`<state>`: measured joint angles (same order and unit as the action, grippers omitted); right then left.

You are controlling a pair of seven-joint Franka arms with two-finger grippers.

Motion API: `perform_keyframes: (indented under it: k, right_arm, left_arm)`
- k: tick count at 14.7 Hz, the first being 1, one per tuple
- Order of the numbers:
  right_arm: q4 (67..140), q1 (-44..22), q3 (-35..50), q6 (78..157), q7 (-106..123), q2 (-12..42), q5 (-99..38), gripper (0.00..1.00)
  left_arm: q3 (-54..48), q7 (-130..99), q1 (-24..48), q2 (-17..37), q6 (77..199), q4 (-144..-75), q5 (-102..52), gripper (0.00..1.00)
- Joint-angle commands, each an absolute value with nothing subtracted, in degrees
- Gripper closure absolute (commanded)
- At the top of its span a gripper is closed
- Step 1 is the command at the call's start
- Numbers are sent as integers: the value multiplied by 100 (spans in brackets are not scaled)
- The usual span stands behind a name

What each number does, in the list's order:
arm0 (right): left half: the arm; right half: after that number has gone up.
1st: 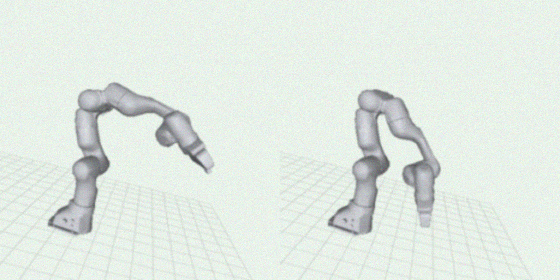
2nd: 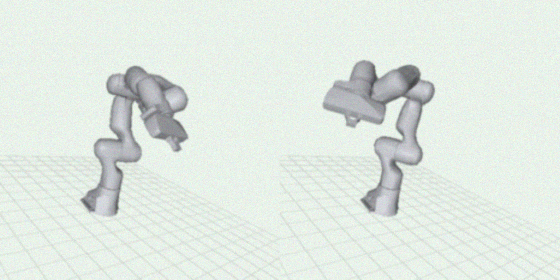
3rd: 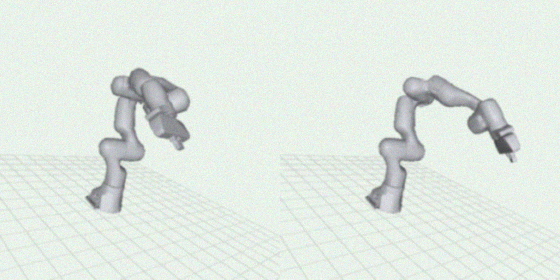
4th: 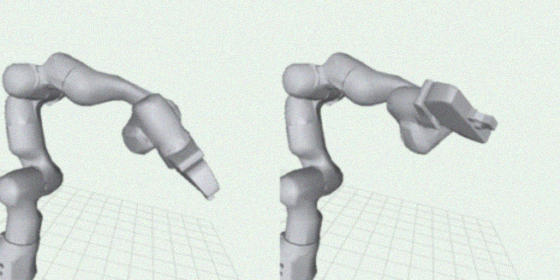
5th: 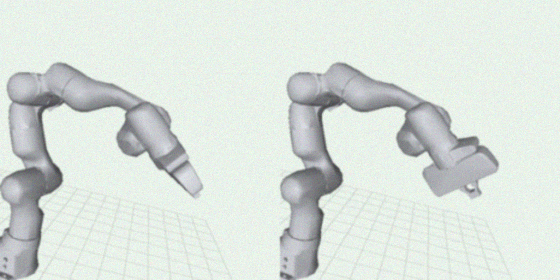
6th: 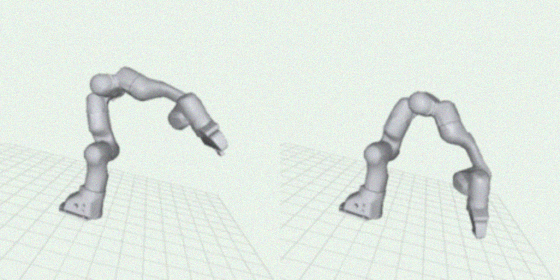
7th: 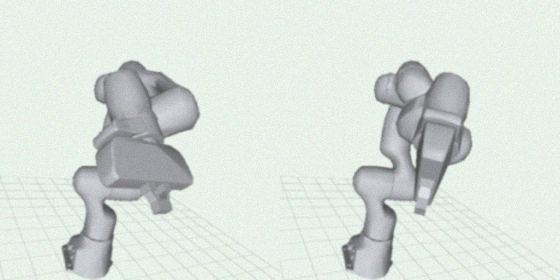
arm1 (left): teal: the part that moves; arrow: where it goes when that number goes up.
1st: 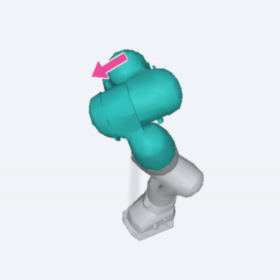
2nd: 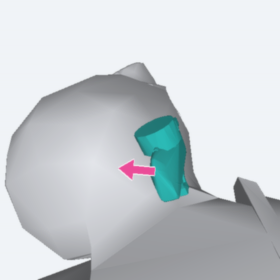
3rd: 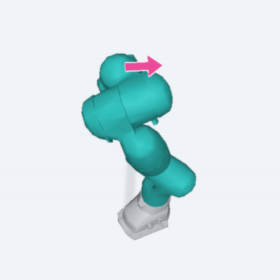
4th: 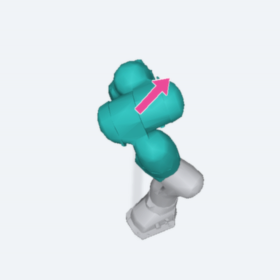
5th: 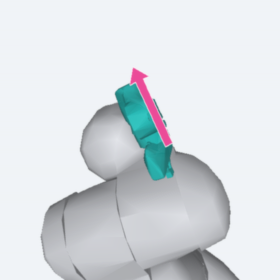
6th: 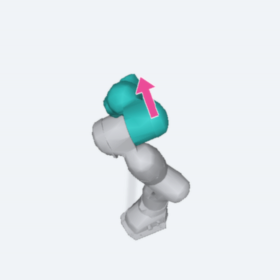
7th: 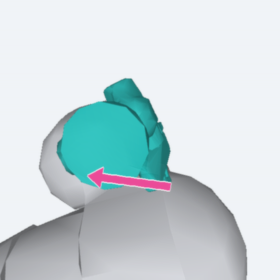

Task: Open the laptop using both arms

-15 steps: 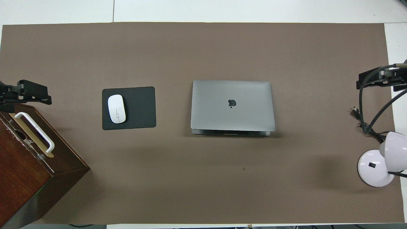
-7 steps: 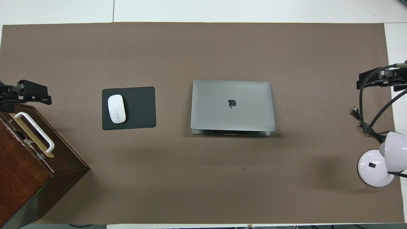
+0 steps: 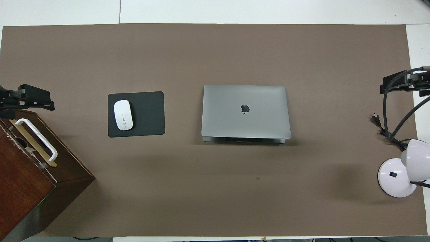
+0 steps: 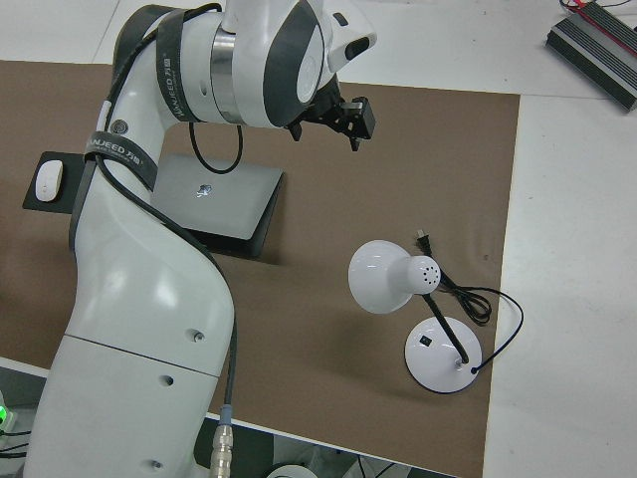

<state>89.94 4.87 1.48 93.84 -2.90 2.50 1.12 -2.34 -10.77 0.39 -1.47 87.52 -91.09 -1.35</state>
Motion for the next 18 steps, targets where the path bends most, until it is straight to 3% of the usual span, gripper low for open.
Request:
perform_keyframes:
  k: [1,7,13,18]
  right_arm:
    - [9158,545,149,9571,-132,132,53,0]
    - [9237,554,149,9632,62,114,44,0]
    - [10693,554,149,10913,-105,-570,-869,0]
    - [11547,528,149,11476,-421,-1001,-1835,0]
  left_arm:
    - [-246,-1055,18,-316,8780,-9290,-88,0]
    - [-255,-1055,18,-316,8780,-9290,-88,0]
    - [-255,-1055,18,-316,8780,-9290,-88,0]
    - [-246,-1055,18,-316,8780,-9290,-88,0]
